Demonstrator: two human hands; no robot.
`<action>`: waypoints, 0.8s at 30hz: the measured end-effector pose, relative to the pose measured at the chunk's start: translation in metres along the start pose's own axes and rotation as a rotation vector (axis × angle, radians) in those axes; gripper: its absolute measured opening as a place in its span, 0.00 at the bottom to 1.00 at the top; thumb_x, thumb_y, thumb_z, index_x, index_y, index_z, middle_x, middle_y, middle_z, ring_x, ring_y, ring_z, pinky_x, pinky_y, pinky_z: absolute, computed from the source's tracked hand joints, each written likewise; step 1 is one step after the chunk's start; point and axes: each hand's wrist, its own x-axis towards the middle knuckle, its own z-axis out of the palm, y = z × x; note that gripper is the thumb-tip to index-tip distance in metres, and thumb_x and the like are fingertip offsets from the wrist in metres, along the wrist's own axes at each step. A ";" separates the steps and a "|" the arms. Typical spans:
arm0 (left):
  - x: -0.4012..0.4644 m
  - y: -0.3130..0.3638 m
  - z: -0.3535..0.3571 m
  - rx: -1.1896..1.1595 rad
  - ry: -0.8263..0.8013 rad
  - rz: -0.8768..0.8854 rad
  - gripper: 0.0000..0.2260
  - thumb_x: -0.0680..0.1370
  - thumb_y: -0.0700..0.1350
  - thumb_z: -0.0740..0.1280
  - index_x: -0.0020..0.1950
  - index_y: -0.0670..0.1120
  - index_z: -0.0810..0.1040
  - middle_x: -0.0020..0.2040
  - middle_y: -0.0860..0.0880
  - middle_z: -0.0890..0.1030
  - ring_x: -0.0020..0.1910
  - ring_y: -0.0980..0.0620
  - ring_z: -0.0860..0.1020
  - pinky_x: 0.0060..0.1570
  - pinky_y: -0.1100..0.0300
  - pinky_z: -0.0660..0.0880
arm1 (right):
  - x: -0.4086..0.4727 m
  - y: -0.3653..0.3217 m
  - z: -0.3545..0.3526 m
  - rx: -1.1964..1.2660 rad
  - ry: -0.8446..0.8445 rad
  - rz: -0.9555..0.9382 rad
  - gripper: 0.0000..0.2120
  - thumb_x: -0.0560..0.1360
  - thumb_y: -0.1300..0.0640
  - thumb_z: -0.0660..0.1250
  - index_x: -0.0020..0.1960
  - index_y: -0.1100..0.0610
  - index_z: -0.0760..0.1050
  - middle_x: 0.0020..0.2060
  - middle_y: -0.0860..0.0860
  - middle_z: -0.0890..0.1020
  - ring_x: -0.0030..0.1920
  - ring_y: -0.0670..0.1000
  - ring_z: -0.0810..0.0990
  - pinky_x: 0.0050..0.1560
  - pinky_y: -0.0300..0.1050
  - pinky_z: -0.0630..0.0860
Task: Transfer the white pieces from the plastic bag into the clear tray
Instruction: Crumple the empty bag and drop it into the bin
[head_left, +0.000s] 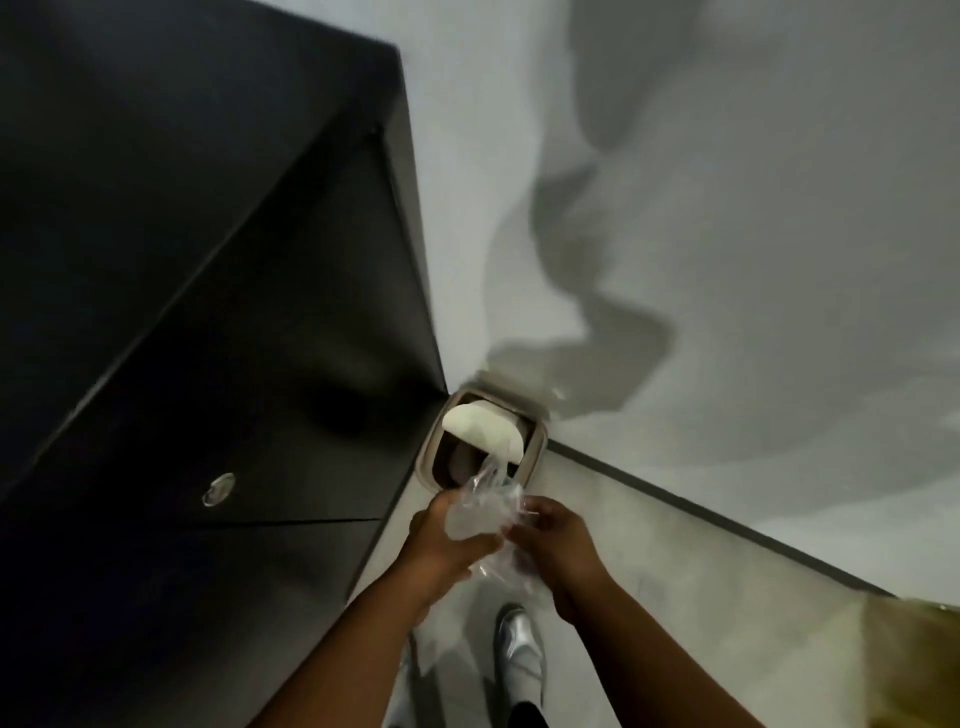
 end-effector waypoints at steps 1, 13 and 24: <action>0.010 -0.012 -0.001 -0.015 0.013 -0.026 0.18 0.71 0.42 0.74 0.54 0.58 0.72 0.54 0.55 0.75 0.51 0.48 0.79 0.42 0.54 0.80 | 0.006 0.007 0.003 0.000 -0.023 0.006 0.08 0.76 0.64 0.69 0.54 0.57 0.79 0.42 0.56 0.84 0.34 0.49 0.82 0.34 0.39 0.78; 0.119 -0.055 -0.005 -0.126 0.236 -0.140 0.18 0.76 0.42 0.70 0.63 0.49 0.70 0.56 0.46 0.76 0.51 0.43 0.78 0.42 0.52 0.80 | 0.067 0.072 0.038 -0.327 0.207 -0.142 0.13 0.75 0.58 0.70 0.55 0.46 0.71 0.45 0.52 0.81 0.41 0.52 0.84 0.42 0.46 0.83; 0.166 -0.067 -0.004 -0.194 0.227 -0.151 0.10 0.80 0.47 0.61 0.60 0.46 0.75 0.58 0.40 0.78 0.55 0.42 0.77 0.44 0.58 0.72 | 0.142 0.070 0.075 -0.816 0.365 -0.416 0.09 0.78 0.62 0.63 0.54 0.59 0.80 0.50 0.56 0.82 0.47 0.53 0.81 0.52 0.44 0.79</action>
